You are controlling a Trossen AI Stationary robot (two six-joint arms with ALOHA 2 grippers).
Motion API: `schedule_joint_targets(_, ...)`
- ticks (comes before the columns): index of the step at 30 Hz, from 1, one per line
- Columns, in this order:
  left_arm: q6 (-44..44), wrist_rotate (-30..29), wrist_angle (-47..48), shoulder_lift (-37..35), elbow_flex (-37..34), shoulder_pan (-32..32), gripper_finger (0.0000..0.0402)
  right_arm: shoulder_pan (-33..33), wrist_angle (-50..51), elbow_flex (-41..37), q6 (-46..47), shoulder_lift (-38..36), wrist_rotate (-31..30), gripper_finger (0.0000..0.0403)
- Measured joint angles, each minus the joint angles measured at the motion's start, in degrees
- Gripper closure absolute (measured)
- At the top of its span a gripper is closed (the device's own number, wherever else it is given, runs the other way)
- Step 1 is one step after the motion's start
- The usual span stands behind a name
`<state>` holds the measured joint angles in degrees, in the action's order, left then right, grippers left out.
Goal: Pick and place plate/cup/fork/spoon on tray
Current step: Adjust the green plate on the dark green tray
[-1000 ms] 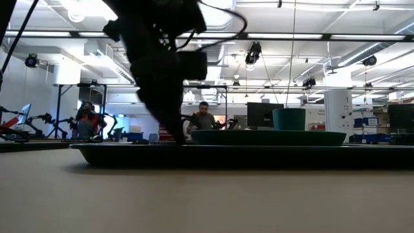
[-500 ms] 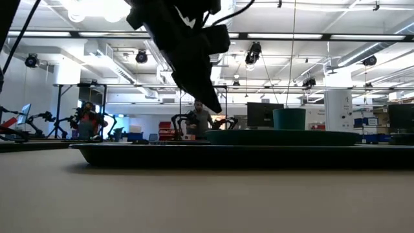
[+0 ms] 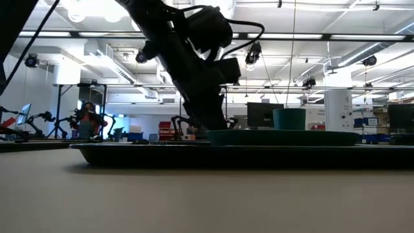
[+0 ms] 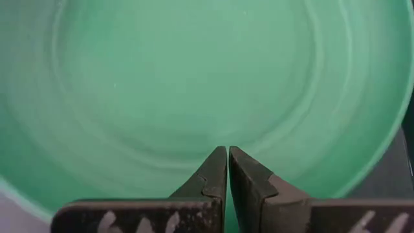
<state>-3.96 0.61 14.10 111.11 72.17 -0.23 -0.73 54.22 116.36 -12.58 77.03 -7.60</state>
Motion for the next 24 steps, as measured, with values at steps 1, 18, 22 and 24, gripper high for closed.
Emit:
schedule_joint_targets(1, -0.08, 0.38, -0.07, 0.09, 0.05, 0.00, 0.0402, 0.00, -0.03, 0.00, 0.00, 0.00, 0.00, 0.0394)
schedule_joint_targets(18, -4.66, 0.83, 12.23, -3.47, 0.18, -2.15, 0.0402, 0.00, -0.05, 0.00, -1.59, -0.02, 0.00, 0.0394)
schedule_joint_targets(22, -4.75, 0.04, 13.00, -4.28, -0.10, -2.49, 0.0402, 0.00, -0.03, 0.00, -1.97, -0.02, 0.00, 0.0394)
schedule_joint_targets(24, -4.61, -1.10, 12.13, -4.28, 0.00, -2.48, 0.0402, 0.00, 0.08, 0.00, -2.01, -0.02, 0.00, 0.0394)
